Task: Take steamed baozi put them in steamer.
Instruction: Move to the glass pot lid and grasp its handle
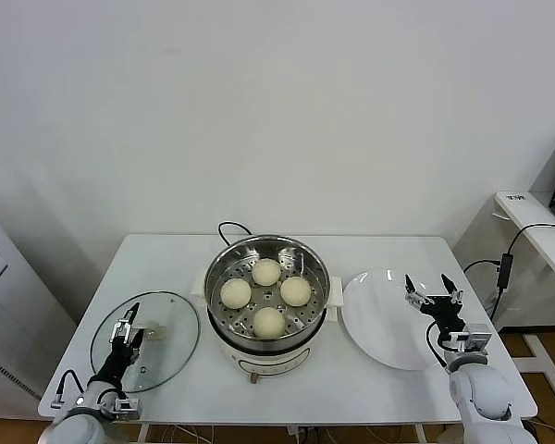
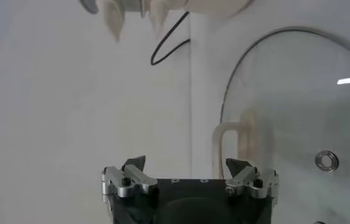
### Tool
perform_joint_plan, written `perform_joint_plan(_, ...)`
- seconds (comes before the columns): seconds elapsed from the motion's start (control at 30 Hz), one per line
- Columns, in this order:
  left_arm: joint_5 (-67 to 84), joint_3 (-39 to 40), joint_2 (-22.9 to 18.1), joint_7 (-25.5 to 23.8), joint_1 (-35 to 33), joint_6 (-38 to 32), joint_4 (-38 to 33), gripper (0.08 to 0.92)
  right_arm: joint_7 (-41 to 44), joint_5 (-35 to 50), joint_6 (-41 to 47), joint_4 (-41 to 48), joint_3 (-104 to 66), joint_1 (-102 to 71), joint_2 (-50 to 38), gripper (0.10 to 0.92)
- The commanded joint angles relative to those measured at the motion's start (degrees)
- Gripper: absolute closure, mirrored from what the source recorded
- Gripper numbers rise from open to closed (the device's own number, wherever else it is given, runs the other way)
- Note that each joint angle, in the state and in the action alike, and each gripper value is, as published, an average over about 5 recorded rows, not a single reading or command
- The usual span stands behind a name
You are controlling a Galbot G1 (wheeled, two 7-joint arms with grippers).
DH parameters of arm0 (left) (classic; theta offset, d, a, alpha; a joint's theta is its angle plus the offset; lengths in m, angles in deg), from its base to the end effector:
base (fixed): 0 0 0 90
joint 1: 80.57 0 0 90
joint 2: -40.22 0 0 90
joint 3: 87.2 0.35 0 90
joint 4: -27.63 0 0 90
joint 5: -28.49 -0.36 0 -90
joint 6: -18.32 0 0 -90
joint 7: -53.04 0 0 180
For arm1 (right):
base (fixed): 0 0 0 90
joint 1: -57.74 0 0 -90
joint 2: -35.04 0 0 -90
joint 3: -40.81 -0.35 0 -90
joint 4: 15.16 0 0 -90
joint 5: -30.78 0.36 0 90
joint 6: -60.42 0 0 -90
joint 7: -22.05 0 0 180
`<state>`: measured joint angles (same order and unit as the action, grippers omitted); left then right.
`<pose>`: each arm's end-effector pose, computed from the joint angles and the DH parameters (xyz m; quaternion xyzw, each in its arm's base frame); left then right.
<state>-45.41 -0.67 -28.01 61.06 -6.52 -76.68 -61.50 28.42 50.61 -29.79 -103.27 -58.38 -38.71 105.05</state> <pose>0.2570 0.1521 -0.4084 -0.0643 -0.6723 -0.7368 0.0326 0.3169 -0.1777 -0.3583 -0.0253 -0.9988 0.0024 0.0426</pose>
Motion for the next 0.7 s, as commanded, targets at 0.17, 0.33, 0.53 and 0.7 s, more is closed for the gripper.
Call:
perform_joint_plan(0.17,-2.33,0.14,-1.29,0.98,4.33,-1.29,5.32,0.202,-0.15,-0.22,-0.01,0.36,-0.09,0.23,0.38,0.203)
perform_joint_plan(0.33,-1.20,-0.01,-1.72,1.28,4.19,-2.01,5.15,0.329,-0.18,-0.40,0.02,0.37,-0.01,0.39,0.44,0.203)
perform_joint_plan(0.53,-0.09,-0.35,-1.55,0.93,3.35,-2.15,3.74,0.502,-0.14,-0.75,-0.03,0.38,0.11,0.37,0.56,0.203)
perform_joint_plan(0.7,1.54,-0.73,-0.91,0.75,2.62,-1.60,1.55,0.666,0.03,-1.50,-0.27,0.39,0.13,0.39,0.57,0.203)
